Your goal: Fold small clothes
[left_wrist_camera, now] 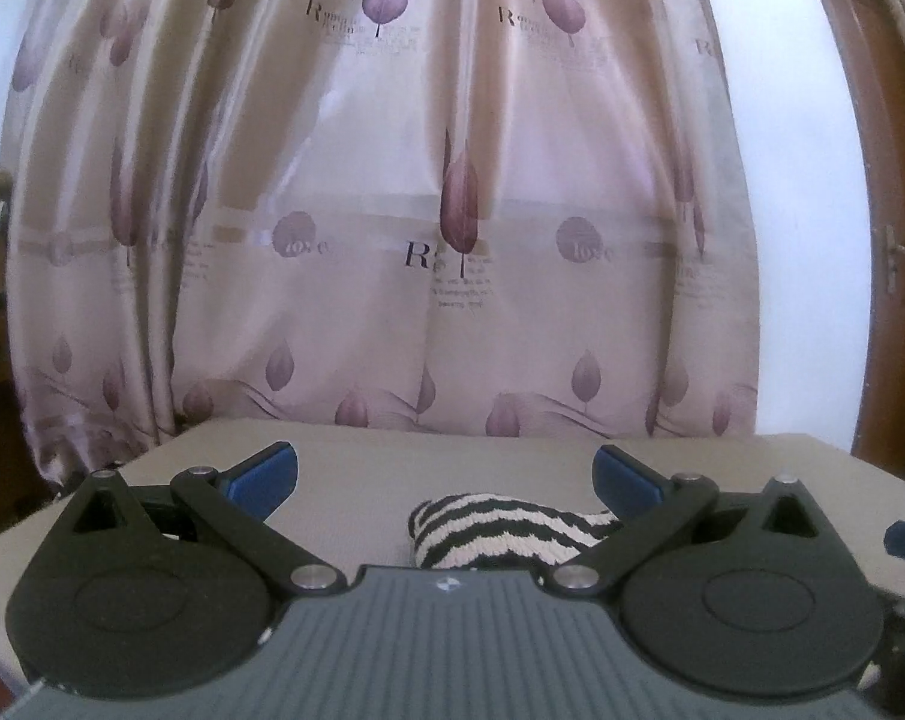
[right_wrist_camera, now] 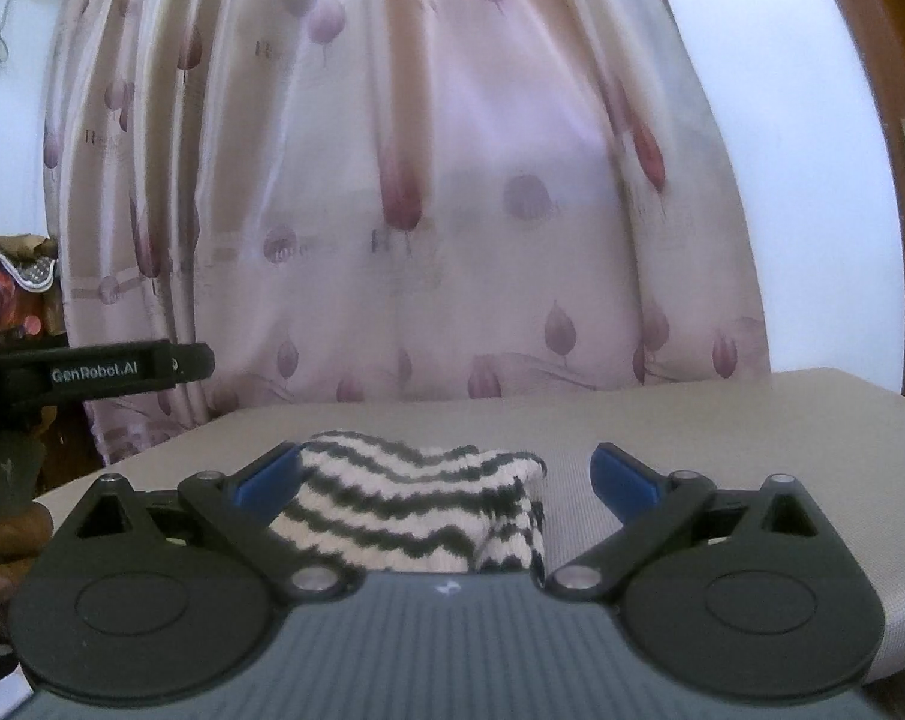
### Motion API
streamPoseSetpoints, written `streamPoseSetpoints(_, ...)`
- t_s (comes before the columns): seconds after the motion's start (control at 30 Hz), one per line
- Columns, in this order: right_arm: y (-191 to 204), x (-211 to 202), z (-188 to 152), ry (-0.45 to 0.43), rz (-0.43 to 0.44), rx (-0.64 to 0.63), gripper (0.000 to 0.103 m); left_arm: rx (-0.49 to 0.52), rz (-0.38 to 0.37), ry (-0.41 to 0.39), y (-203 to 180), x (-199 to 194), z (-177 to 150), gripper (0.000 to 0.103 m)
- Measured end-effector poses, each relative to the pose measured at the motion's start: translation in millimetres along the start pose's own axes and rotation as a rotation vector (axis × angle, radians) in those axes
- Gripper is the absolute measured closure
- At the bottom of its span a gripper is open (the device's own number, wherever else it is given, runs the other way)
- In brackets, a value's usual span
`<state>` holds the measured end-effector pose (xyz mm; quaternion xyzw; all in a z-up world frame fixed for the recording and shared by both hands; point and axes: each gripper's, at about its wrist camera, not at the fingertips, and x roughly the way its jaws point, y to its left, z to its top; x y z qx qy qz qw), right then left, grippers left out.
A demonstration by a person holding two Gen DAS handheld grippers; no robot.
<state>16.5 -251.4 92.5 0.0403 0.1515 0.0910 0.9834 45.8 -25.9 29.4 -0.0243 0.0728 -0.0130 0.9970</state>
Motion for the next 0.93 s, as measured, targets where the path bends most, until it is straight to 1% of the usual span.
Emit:
streamPoseSetpoints(0.5, -1, 4, -5, 0.039, -0.019, -0.005, 0.0, -0.007, -0.015, 0.051, -1, 4, -9, 0.0)
streamPoseSetpoints(0.77, 0, 6, -6, 0.058, -0.021, -0.001, 0.0, 0.012, 0.001, 0.011, -3, 5, -13, 0.0)
streamPoseSetpoints(0.93, -1, 5, -6, 0.053, -0.031, -0.006, 0.0, 0.003, -0.009, 0.029, -1, 8, -14, 0.0)
